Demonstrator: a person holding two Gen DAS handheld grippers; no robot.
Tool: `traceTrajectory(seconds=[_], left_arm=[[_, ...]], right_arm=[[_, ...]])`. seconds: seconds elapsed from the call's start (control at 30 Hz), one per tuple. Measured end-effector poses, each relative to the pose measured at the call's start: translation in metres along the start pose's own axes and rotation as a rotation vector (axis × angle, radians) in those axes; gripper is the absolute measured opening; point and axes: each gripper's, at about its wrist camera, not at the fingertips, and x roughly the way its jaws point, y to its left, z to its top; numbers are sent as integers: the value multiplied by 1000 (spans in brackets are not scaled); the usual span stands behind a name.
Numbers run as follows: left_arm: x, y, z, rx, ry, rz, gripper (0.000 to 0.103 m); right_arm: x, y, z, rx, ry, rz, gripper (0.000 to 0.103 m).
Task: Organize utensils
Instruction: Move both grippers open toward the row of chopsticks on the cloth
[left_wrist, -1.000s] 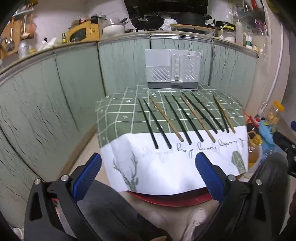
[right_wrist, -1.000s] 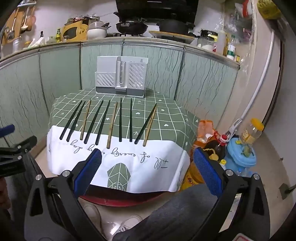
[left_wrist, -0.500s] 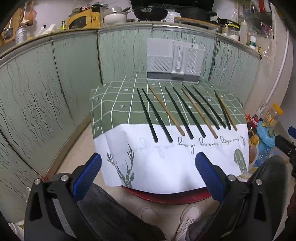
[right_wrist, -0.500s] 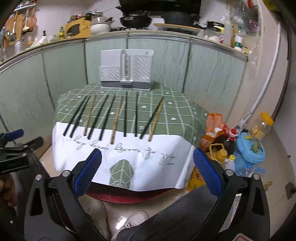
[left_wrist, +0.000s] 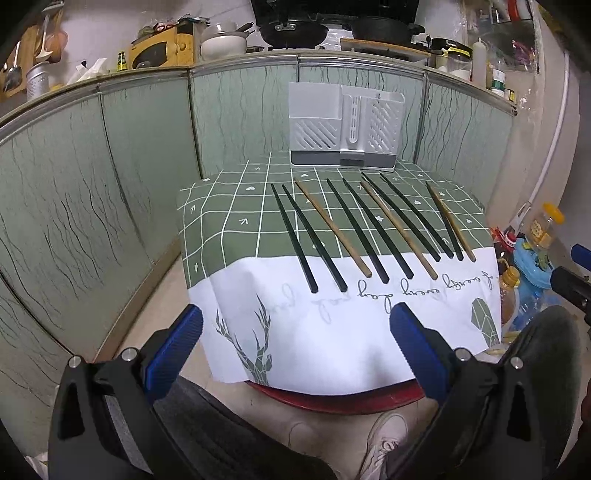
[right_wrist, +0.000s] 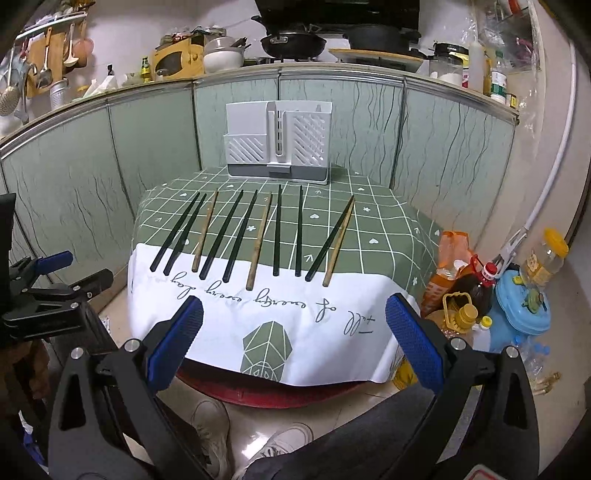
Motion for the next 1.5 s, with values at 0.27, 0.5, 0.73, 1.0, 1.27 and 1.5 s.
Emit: traceTrajectory(seconds=[0.27,0.5,0.73,1.0,1.27,1.5], left_arm=[[-1,10,6,-10,-30,8,98],[-3,13,7,-18,-47,20,98],[-9,7,9,6,-65,28,98],[-21,-5,22,25,-85,-3,98],[-19,-8,38,37,-78,-19,98],[-8,0,43,16,-52,-13,98]], right_arm=[[1,-6,2,8,-41,17,95],[1,-10,-2,-7,-56,-18,95],[3,-20,-4,6,-61,-55,95],[7,-22,5,-10,-26,-26,95],[12,-28,17,-24,2,-70,95],[19,-37,26,-22,12,-66,95]])
